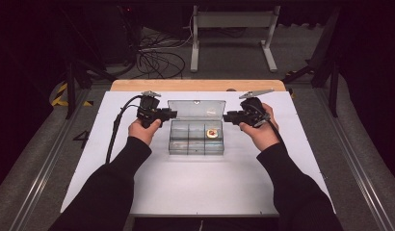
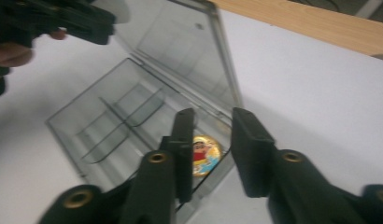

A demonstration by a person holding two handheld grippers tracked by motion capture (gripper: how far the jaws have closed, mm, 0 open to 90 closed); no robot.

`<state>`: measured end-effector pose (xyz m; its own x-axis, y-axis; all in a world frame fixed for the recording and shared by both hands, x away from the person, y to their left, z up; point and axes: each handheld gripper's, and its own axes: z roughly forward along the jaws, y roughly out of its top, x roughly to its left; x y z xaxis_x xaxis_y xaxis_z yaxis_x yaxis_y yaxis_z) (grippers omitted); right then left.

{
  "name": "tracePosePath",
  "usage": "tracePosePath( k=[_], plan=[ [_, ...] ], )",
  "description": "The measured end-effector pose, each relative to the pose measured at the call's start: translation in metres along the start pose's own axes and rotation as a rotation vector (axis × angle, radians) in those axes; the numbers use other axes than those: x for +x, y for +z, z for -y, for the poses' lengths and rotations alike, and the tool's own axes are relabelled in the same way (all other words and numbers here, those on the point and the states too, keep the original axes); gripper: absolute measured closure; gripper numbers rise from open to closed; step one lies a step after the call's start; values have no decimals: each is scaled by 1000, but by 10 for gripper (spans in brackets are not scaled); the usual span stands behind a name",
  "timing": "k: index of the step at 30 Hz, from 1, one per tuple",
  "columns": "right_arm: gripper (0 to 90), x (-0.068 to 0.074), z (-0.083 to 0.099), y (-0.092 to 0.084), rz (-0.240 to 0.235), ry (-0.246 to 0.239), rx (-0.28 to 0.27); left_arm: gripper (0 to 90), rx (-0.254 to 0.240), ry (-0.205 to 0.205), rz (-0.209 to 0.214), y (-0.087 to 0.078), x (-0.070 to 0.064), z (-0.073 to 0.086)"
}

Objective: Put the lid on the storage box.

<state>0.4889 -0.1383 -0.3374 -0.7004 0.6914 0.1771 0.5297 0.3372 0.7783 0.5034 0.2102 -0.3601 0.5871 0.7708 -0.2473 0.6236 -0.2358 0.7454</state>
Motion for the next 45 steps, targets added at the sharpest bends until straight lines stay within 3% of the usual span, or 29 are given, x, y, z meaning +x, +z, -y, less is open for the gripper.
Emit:
tracePosePath(
  k=[4, 10, 13, 17, 20, 32, 39, 45],
  plan=[
    [836, 5, -2, -7, -47, 1, -21, 642, 8, 2, 11, -2, 0, 1],
    [898, 7, 0, -7, -60, 3, -17, 648, 7, 11, 22, -5, 0, 5],
    [900, 8, 2, -7, -66, 8, -16, 642, 32, 35, 37, -7, 0, 8],
    [900, 9, 3, -7, -69, 2, -3, 649, 60, 81, 5, -15, -2, 12],
    [900, 11, 5, -8, -67, -5, 7, 664, 84, 86, -18, -22, -4, 14],
    [900, 18, 21, -8, -75, -32, 45, 869, 104, 175, -5, -51, -29, 25],
    [900, 22, 27, -7, -84, -44, 63, 891, 113, 193, 18, -54, -42, 33],
    [900, 25, 32, -6, -86, -61, 83, 891, 138, 194, 21, -53, -41, 39]
  ],
)
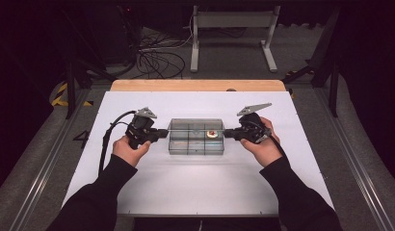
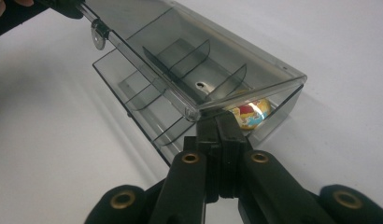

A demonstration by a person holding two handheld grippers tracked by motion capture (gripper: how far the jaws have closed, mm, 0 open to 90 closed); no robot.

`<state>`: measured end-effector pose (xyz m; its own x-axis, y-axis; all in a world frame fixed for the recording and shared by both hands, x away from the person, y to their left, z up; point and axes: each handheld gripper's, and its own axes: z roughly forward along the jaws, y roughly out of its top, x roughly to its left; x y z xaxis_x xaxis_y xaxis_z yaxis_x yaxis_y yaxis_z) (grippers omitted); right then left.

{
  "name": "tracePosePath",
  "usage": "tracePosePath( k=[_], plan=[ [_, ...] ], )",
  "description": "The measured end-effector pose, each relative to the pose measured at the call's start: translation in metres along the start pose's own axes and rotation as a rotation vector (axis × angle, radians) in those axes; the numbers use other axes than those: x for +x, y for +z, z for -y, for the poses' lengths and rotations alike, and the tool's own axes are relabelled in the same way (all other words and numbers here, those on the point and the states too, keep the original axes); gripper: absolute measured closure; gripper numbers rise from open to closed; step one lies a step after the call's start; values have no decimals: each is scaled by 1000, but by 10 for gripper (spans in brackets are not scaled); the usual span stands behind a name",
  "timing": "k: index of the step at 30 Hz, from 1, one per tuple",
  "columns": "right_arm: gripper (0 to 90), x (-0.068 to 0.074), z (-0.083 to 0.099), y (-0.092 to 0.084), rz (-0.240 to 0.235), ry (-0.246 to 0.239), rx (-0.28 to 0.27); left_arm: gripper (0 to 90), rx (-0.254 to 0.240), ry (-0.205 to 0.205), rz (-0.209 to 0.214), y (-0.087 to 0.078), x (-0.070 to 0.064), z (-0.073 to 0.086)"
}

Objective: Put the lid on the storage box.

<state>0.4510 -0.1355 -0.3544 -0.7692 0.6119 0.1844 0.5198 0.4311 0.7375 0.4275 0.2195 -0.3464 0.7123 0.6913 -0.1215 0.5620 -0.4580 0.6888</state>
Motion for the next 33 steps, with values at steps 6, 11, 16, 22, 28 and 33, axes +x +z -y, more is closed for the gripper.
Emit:
tracePosePath(
  k=[6, 11, 16, 22, 28, 33],
  plan=[
    [900, 1, 6, 1, -3, -10, 28, 891, 33, 5, 6, 4, 0, 5],
    [900, 2, 11, 2, -11, -17, 53, 891, 53, 11, 9, 8, 0, 9],
    [900, 3, 15, 4, -14, -25, 80, 890, 83, 5, 25, 11, -1, 13],
    [900, 4, 20, 7, -18, -32, 104, 890, 121, 30, 25, 14, -3, 16],
    [900, 5, 22, 9, -23, -32, 124, 891, 151, 50, 25, 16, -7, 17],
    [900, 7, 24, 9, -32, -37, 134, 892, 164, 61, 29, 13, -9, 18]
  ],
)
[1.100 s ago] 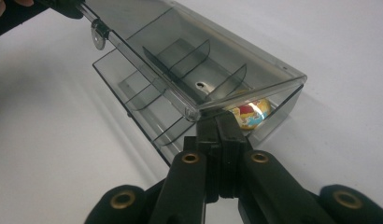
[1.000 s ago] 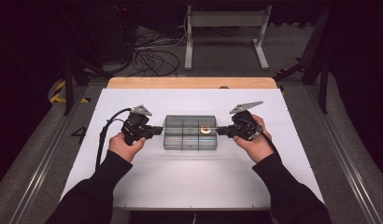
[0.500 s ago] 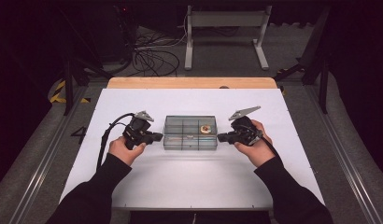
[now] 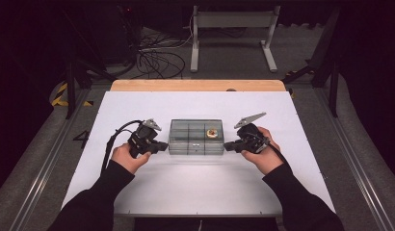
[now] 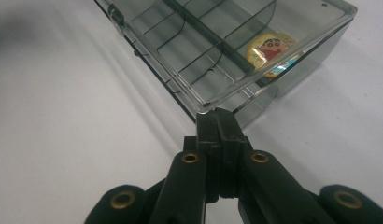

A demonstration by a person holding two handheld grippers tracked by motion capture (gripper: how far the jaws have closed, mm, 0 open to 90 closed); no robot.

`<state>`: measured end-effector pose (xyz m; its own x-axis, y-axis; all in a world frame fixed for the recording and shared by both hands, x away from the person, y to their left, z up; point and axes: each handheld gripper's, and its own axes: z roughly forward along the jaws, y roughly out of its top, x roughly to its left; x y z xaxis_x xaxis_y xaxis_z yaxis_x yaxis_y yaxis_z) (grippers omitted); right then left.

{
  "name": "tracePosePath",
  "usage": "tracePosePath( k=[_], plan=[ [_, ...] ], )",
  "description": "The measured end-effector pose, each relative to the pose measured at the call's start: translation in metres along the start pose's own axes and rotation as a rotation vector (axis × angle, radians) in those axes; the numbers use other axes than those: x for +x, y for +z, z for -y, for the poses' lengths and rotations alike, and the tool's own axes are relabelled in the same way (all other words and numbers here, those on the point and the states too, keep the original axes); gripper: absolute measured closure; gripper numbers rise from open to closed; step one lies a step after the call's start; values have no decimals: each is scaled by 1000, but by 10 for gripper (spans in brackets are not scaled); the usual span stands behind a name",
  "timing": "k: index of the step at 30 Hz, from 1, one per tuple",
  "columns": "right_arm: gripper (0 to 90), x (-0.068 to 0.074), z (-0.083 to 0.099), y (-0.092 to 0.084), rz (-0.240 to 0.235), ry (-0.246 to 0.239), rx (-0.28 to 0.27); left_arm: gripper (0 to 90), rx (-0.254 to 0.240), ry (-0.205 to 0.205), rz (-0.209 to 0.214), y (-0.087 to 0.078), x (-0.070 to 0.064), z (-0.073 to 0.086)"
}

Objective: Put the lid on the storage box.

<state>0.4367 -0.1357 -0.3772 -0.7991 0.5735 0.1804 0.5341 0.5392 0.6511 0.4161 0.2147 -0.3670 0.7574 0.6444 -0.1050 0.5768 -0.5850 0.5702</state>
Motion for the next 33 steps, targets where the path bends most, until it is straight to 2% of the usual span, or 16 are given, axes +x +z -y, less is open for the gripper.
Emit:
tracePosePath(
  k=[2, 4, 5, 9, 14, 17, 21, 24, 27, 28, 29, 31, 33],
  plan=[
    [900, 1, 1, 0, -3, -7, 7, 892, 7, 6, 3, -3, 0, 2],
    [900, 2, 3, -1, -3, -6, 18, 893, 1, -13, 24, -7, -1, 6],
    [900, 2, 4, -1, -2, -14, 29, 894, -4, -4, 23, -9, 0, 7],
    [900, 6, 7, -5, -10, -16, 20, 894, -17, -12, 31, -12, -3, 10],
    [900, 9, 5, -7, -10, -28, 6, 892, -27, 4, 27, -13, -6, 10],
    [895, 11, 3, -8, -10, -34, -7, 848, -54, 2, 27, -15, -7, 10],
    [772, 14, 1, -8, 10, -59, -52, 698, -126, -11, 26, -20, -8, 10],
    [627, 16, 0, -9, 27, -73, -96, 503, -210, -14, 14, -25, -9, 11],
    [505, 19, -1, -10, 49, -92, -144, 342, -285, -4, -18, -29, -11, 12],
    [488, 19, -1, -11, 54, -98, -160, 312, -304, 9, -40, -31, -12, 12],
    [471, 20, 0, -12, 51, -105, -175, 276, -320, 9, -45, -31, -13, 13],
    [417, 21, 0, -14, 52, -119, -196, 226, -351, 34, -68, -34, -13, 13],
    [388, 23, 0, -15, 52, -136, -215, 207, -388, 32, -61, -36, -15, 15]
  ],
)
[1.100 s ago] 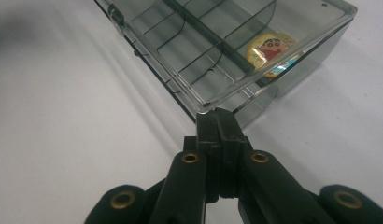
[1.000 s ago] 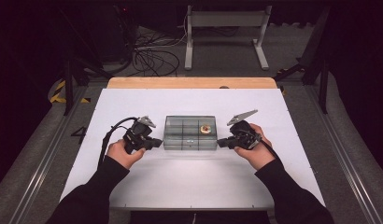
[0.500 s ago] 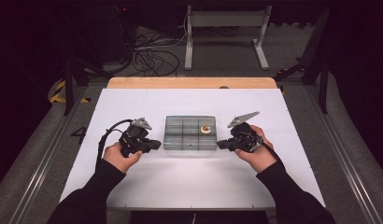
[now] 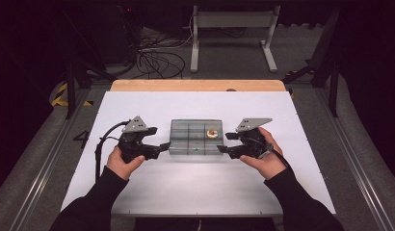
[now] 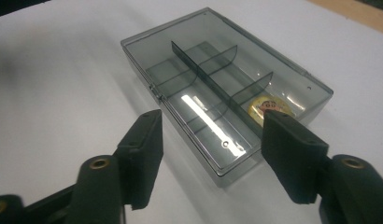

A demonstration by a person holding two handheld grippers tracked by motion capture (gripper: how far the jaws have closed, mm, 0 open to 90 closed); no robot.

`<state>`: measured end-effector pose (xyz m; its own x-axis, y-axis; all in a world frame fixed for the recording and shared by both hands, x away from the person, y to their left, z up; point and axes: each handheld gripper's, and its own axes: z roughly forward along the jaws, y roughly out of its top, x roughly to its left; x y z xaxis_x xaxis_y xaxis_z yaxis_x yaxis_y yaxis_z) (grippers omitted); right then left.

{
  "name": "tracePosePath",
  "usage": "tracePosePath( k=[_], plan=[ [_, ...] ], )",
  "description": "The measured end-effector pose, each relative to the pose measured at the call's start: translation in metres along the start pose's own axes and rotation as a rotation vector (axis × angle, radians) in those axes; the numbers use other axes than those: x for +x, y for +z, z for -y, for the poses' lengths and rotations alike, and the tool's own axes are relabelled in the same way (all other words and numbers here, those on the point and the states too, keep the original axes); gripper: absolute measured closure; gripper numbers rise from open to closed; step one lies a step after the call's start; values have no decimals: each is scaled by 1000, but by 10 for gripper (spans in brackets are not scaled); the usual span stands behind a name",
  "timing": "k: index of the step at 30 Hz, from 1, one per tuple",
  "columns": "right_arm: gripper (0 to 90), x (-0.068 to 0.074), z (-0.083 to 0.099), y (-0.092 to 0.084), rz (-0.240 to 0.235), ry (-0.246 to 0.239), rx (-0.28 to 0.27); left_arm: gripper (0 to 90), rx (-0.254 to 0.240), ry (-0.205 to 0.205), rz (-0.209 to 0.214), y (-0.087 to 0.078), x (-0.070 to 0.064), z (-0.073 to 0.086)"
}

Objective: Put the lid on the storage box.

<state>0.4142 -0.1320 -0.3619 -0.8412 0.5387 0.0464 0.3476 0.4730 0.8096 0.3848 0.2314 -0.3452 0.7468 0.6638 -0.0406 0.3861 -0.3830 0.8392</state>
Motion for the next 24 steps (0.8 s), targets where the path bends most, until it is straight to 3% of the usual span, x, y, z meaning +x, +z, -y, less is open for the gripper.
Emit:
tracePosePath(
  k=[6, 14, 17, 24],
  plan=[
    [343, 4, 2, -6, 1, -31, -43, 150, -72, 13, -18, -4, -5, 3],
    [213, 2, 10, -16, -35, 34, -127, 132, -137, 6, -5, -10, -8, 8],
    [190, 2, 14, -20, -77, 39, -136, 122, -145, 16, -15, -12, -8, 11],
    [180, 3, 24, -25, -71, 33, -164, 107, -171, 36, -24, -20, -9, 27]
  ],
)
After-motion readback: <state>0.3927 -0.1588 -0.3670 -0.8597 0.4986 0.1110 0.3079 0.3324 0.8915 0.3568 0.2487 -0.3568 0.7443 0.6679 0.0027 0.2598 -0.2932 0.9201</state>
